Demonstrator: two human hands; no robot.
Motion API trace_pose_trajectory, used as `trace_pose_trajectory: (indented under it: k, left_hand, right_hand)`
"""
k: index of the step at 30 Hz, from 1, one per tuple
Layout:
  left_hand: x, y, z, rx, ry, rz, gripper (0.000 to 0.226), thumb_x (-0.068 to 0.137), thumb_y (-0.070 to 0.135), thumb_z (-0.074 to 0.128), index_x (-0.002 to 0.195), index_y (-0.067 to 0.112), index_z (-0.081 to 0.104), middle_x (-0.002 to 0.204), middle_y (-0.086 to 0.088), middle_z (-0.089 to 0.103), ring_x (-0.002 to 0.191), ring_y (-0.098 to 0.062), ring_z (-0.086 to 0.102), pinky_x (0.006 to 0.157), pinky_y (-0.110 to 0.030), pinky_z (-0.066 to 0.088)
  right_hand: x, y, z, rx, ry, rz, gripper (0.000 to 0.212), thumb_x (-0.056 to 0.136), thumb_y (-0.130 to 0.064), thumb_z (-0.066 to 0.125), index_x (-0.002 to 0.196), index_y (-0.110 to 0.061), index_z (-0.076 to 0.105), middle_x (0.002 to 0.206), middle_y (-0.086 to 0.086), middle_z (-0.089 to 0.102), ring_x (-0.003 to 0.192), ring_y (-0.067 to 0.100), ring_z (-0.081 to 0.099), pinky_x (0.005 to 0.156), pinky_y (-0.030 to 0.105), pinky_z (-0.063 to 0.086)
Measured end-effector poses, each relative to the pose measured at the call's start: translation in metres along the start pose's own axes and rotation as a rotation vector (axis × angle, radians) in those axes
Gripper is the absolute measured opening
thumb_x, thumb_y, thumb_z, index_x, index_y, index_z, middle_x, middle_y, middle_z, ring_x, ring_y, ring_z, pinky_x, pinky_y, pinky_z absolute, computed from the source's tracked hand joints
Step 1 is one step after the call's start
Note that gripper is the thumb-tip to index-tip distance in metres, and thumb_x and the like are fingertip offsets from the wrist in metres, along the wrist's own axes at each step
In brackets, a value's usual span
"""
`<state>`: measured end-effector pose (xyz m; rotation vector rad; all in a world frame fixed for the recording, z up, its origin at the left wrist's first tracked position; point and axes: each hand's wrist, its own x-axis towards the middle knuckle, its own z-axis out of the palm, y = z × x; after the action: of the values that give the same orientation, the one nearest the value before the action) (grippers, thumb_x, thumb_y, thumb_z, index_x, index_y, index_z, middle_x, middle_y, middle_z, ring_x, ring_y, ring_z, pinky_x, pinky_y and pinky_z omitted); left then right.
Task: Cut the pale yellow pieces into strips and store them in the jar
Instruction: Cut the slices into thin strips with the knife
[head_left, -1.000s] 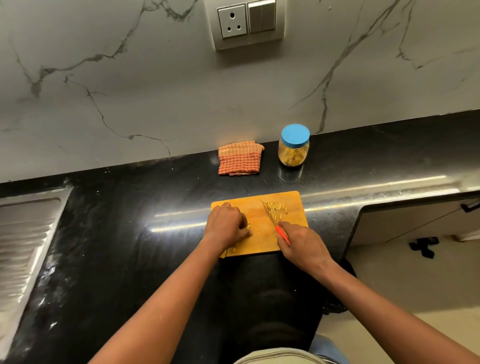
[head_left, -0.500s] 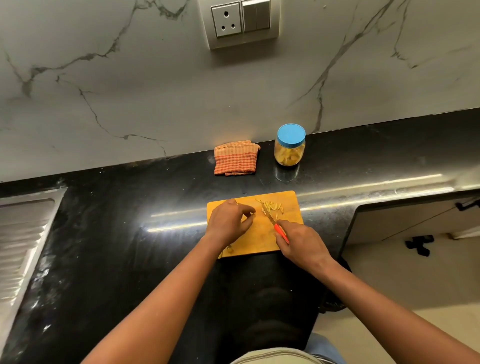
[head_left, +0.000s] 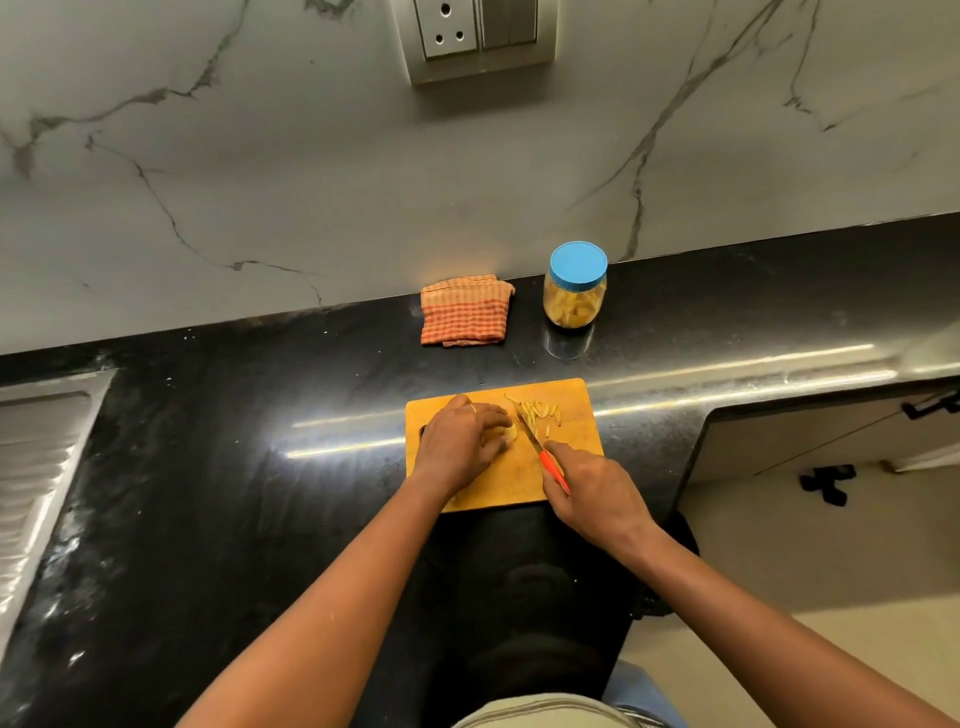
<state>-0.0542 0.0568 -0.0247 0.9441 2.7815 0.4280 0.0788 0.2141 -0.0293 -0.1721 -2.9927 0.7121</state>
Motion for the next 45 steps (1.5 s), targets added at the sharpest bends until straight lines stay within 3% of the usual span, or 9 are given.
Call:
trace_pose_trajectory:
  k: [8, 19, 25, 37, 45]
  left_hand:
    - [0.001, 0.003, 0.005, 0.029, 0.024, -0.028, 0.031, 0.085, 0.051, 0.067, 0.107, 0.030, 0.075, 0.111, 0.016, 0.069, 0.097, -0.009, 0.049, 0.071, -0.023, 0.040]
    - [-0.002, -0.009, 0.006, 0.012, -0.005, 0.017, 0.028, 0.087, 0.048, 0.066, 0.108, 0.031, 0.074, 0.111, 0.015, 0.069, 0.098, -0.011, 0.049, 0.080, -0.030, 0.045]
    - [-0.003, -0.008, 0.008, 0.035, 0.023, 0.017, 0.029, 0.088, 0.049, 0.064, 0.107, 0.030, 0.075, 0.110, 0.015, 0.069, 0.098, -0.011, 0.050, 0.081, -0.030, 0.045]
    - [-0.004, -0.005, 0.012, 0.037, 0.044, 0.024, 0.027, 0.089, 0.046, 0.063, 0.104, 0.028, 0.076, 0.109, 0.016, 0.070, 0.097, -0.013, 0.050, 0.080, -0.033, 0.045]
    - [-0.005, -0.004, 0.009, 0.073, 0.035, -0.019, 0.028, 0.089, 0.051, 0.060, 0.104, 0.033, 0.075, 0.109, 0.020, 0.069, 0.101, -0.011, 0.049, 0.084, -0.033, 0.040]
  right_hand:
    - [-0.001, -0.006, 0.005, -0.002, -0.026, 0.000, 0.040, 0.095, -0.034, 0.051, 0.132, -0.019, 0.055, 0.096, 0.005, 0.070, 0.077, 0.023, 0.067, 0.066, 0.035, 0.057]
    - [0.000, -0.013, 0.009, -0.004, -0.086, -0.002, 0.044, 0.097, -0.034, 0.048, 0.138, -0.019, 0.052, 0.106, 0.006, 0.069, 0.086, 0.024, 0.067, 0.073, 0.037, 0.057]
    - [-0.002, -0.016, 0.006, -0.076, -0.113, -0.044, 0.043, 0.099, -0.029, 0.048, 0.138, -0.014, 0.053, 0.098, 0.007, 0.069, 0.077, 0.024, 0.065, 0.063, 0.035, 0.054]
    - [0.014, -0.028, 0.005, -0.277, -0.285, -0.081, 0.051, 0.102, -0.018, 0.039, 0.151, -0.008, 0.026, 0.119, 0.011, 0.059, 0.096, 0.026, 0.062, 0.077, 0.034, 0.049]
    - [0.014, -0.030, 0.005, -0.349, -0.318, -0.123, 0.054, 0.101, -0.012, 0.037, 0.152, -0.005, 0.020, 0.118, 0.012, 0.058, 0.092, 0.027, 0.062, 0.073, 0.034, 0.049]
